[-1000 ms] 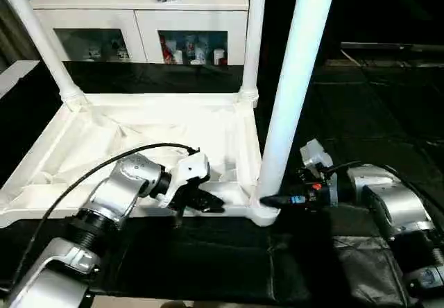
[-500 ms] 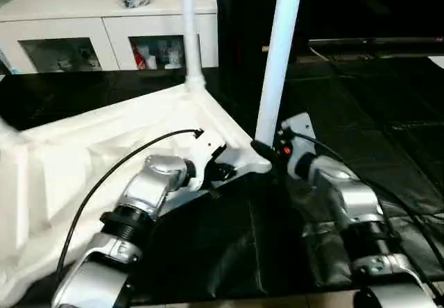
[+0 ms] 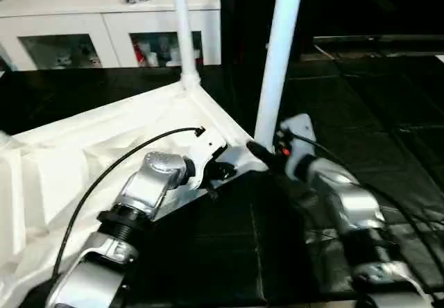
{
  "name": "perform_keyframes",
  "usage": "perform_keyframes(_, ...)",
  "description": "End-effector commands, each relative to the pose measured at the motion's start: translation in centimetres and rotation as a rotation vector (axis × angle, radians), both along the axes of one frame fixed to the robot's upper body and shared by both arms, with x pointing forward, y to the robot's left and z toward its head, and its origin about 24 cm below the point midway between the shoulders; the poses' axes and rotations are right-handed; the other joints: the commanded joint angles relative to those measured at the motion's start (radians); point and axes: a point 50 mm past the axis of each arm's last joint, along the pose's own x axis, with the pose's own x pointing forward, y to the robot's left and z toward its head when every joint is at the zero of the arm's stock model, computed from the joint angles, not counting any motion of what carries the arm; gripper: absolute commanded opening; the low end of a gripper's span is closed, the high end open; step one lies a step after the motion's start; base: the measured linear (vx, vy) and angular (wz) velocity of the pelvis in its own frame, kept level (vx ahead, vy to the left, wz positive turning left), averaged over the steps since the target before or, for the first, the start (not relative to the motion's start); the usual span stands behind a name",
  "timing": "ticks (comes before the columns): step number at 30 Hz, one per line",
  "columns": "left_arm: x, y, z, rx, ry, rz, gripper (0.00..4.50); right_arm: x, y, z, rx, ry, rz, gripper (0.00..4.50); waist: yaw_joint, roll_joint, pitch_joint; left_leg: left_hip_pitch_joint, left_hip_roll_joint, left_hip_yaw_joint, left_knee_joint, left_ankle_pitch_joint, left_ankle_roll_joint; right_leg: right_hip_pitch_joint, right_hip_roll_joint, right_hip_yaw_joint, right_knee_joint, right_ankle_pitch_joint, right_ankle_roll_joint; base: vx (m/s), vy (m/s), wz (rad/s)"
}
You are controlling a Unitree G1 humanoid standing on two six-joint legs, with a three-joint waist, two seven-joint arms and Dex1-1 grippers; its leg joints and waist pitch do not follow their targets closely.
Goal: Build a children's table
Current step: Rotate leg to tighten
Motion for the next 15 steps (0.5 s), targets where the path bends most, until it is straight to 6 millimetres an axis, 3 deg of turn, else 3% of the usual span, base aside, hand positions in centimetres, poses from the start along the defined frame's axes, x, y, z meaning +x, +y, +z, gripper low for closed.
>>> perform_keyframes(1,-0.3,-0.8,1.2,-0.034,-0.054,-0.124,0.0,-1.0,1.0,-0.4,0.018,0.025,0.151,3.85,0.008,-0.012,-0.069,0.002,0.009,0.006,-0.065,-0.221,0.076,0.058,-0.03,0.038,-0.07,-0.251,-0.217,0.0,0.0,0.0)
perform_keyframes(7,-1.3,0.9,1.4,0.005,-0.026,-0.325,0.0,-1.8,-2.9,1.1,-0.058,0.022,0.354,4.36,0.026,-0.01,-0.069,0.009,0.016,0.01,-0.064,-0.235,0.073,0.053,-0.027,0.04,-0.064,-0.235,-0.245,0.0,0.0,0.0)
perform_keyframes(10,-1.8,1.4,1.3,0.033,-0.005,-0.405,0.0,-2.2,-3.6,1.6,-0.071,0.061,0.454,4.49,0.04,-0.013,-0.069,0.007,0.016,0.011,-0.063,-0.22,0.077,0.055,-0.029,0.041,-0.06,-0.224,-0.247,0.0,0.0,0.0)
perform_keyframes(15,-2.6,1.8,1.3,0.043,0.027,-0.513,0.0,-2.3,-3.9,2.3,-0.116,0.052,0.56,4.49,0.046,-0.018,-0.07,0.005,0.018,0.01,-0.063,-0.21,0.074,0.055,-0.033,0.041,-0.058,-0.237,-0.251,0.0,0.0,0.0)
